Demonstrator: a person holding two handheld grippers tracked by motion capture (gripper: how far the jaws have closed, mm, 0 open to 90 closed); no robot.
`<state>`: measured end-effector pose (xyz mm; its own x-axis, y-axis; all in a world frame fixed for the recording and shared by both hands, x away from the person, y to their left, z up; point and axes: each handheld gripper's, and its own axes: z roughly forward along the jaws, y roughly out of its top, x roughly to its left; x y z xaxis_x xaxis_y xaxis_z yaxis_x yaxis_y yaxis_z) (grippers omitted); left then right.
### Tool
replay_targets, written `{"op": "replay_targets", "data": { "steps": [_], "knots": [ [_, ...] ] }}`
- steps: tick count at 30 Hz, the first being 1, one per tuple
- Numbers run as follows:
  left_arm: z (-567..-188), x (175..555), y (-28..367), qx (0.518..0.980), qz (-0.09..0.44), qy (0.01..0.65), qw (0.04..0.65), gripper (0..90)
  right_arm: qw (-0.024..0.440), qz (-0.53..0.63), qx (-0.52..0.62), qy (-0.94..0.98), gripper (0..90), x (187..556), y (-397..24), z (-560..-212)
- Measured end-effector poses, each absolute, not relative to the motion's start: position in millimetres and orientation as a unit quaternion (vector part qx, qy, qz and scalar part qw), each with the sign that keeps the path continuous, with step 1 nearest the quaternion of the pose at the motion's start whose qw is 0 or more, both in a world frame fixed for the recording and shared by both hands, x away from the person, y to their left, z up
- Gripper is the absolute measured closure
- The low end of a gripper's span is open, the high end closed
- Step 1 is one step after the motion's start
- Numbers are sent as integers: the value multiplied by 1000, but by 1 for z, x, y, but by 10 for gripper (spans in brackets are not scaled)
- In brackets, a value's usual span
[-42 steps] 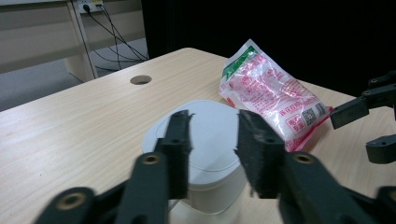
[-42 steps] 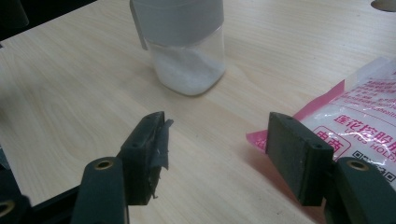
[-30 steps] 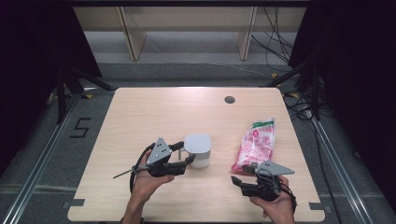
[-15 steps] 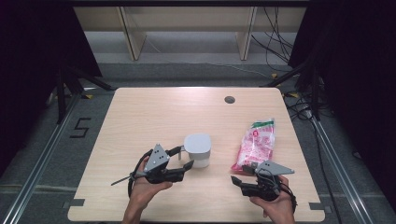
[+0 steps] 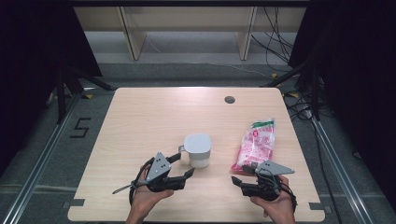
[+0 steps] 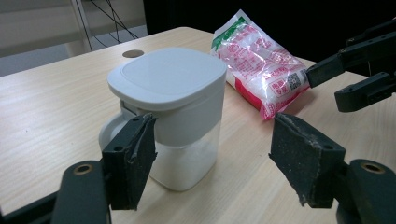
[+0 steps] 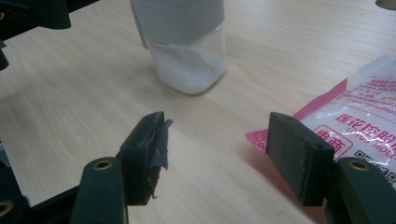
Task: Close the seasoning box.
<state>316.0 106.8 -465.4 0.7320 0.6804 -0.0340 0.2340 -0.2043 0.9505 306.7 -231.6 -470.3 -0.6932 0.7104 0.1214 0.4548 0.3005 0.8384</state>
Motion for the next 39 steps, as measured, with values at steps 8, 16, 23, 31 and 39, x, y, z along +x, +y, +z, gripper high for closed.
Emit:
{"op": "replay_targets", "data": {
  "steps": [8,16,23,31,39],
  "knots": [
    [-470,309,105,748,199,301,557,298,128,463,379,791,386,304,-229,-470],
    [-480,306,107,748,193,312,554,281,131,466,372,792,377,304,-227,-471],
    [-490,300,107,751,185,320,547,266,133,458,382,792,340,303,-225,-471],
    [-495,294,106,760,186,315,538,260,120,446,381,801,321,301,-223,-473],
    [-499,290,104,756,187,312,545,256,121,448,383,799,307,298,-229,-476]
  ]
}}
